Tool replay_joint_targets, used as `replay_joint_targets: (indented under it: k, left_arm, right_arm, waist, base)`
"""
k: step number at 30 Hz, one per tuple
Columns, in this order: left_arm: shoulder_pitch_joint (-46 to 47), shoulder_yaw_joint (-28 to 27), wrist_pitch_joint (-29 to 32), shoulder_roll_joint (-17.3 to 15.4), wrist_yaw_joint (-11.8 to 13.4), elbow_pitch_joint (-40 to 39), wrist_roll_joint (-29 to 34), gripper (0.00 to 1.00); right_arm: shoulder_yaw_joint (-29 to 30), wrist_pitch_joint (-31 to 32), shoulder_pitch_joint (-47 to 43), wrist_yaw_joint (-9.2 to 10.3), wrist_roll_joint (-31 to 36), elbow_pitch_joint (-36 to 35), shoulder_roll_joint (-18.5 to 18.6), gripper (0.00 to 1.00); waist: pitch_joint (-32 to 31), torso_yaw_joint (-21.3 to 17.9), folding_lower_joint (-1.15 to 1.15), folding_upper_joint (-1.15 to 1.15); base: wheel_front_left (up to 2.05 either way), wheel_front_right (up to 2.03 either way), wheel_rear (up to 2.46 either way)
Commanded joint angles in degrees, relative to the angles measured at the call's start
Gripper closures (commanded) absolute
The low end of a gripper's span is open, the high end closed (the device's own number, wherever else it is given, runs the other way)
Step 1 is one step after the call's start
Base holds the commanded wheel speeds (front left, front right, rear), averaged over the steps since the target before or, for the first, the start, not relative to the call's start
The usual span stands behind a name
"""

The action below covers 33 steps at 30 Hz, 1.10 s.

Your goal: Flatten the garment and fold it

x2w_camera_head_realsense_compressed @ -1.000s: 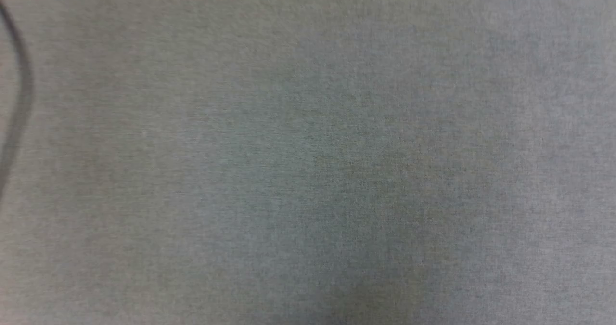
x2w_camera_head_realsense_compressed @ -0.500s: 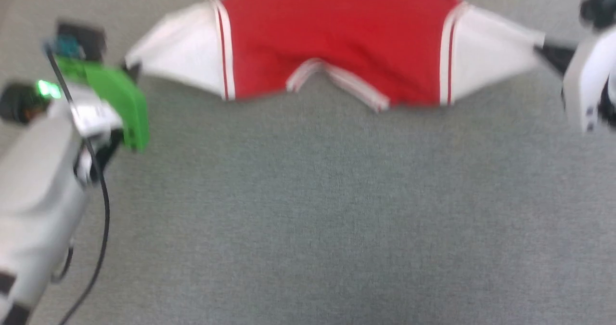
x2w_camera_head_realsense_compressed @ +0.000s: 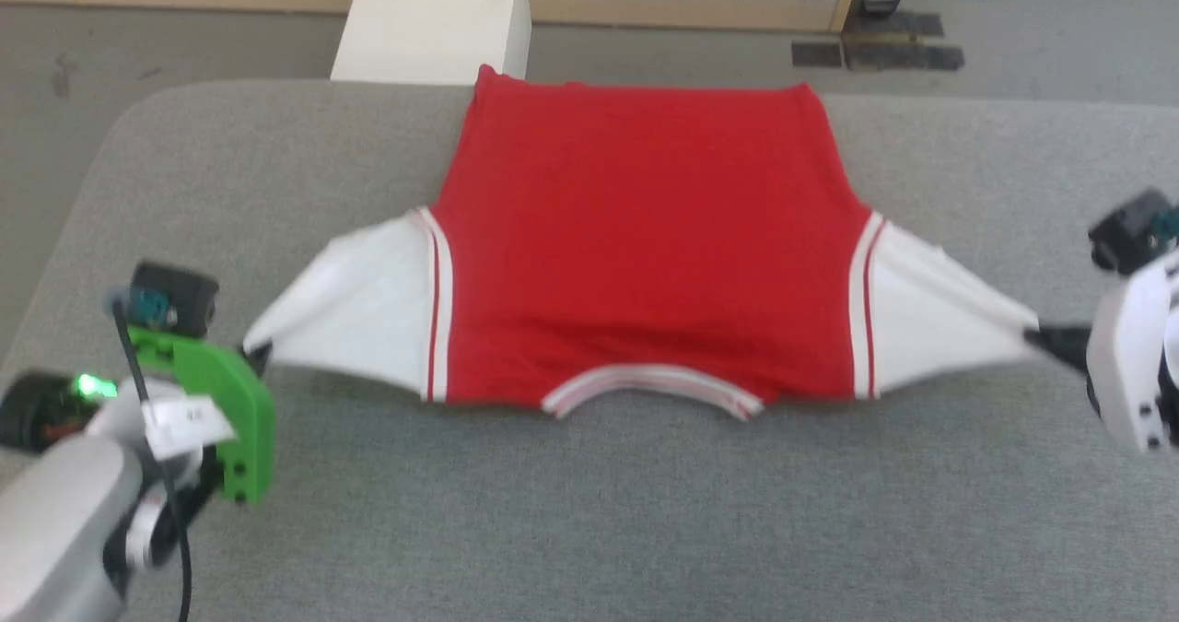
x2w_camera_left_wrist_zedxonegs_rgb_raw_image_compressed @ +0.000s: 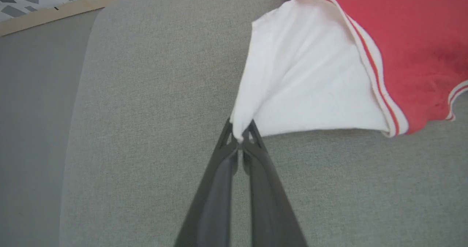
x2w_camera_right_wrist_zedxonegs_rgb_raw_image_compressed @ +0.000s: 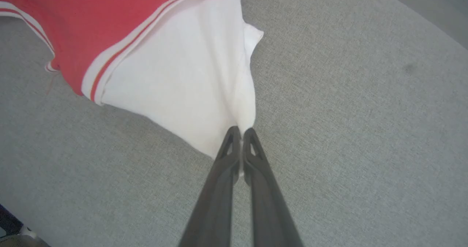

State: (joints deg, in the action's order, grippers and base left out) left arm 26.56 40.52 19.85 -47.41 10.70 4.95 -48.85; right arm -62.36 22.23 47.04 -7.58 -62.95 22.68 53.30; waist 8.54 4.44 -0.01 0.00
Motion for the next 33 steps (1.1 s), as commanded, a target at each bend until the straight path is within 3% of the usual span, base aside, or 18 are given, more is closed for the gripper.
replay_joint_targets:
  k: [1, 9, 17, 25, 26, 27, 33]
  left_arm:
    - [-2.6, -0.2, 0.6, -1.3, 1.2, -1.5, -1.0, 1.0]
    - [-13.8, 1.6, 5.3, -5.8, 5.3, -10.9, -5.8, 1.0]
    - [-22.7, 3.4, 8.0, -9.3, 8.5, -14.3, -9.8, 1.0]
    - [-23.3, 3.1, 6.3, -7.3, 9.2, -15.6, -10.4, 1.0]
    - [-22.8, 3.1, 6.3, -7.1, 9.1, -16.0, -10.2, 1.0]
    - [-22.2, 3.1, 6.3, -6.9, 9.1, -16.4, -9.9, 1.0]
    - [-17.2, 3.2, 7.5, -5.0, 9.4, -20.1, -7.1, 1.0]
  right_arm:
    - [0.3, 0.9, -2.4, 0.09, -0.8, -0.7, 1.2, 1.0]
    - [1.9, 5.3, -13.1, 0.09, -4.0, -5.8, 5.6, 1.0]
    - [4.2, 10.2, -22.7, 0.09, -5.8, -10.1, 9.2, 1.0]
    - [10.3, 11.1, -27.2, 0.09, -3.7, -11.6, 9.6, 1.0]
    - [11.2, 11.0, -27.1, 0.09, -2.5, -11.5, 9.4, 0.54]
    - [12.2, 11.2, -26.9, 0.09, -0.7, -11.5, 9.2, 0.0]
    - [21.0, 11.0, -24.0, 0.09, 3.4, -13.2, 6.7, 0.0]
  waist:
    - [-1.9, -0.4, 0.01, 0.0]
    - [-4.5, -0.7, 0.01, 0.0]
    - [-5.5, -0.7, 0.01, 0.0]
    - [-4.3, -0.2, 0.01, 0.0]
    - [-3.9, -0.1, 0.01, 0.0]
    - [-3.5, 0.1, 0.01, 0.0]
    - [0.9, 2.6, 0.01, 0.0]
  base:
    - [0.0, 0.0, 0.0]
    - [0.0, 0.0, 0.0]
    - [0.0, 0.0, 0.0]
    - [0.0, 0.0, 0.0]
    - [0.0, 0.0, 0.0]
    - [0.0, 0.0, 0.0]
    - [0.0, 0.0, 0.0]
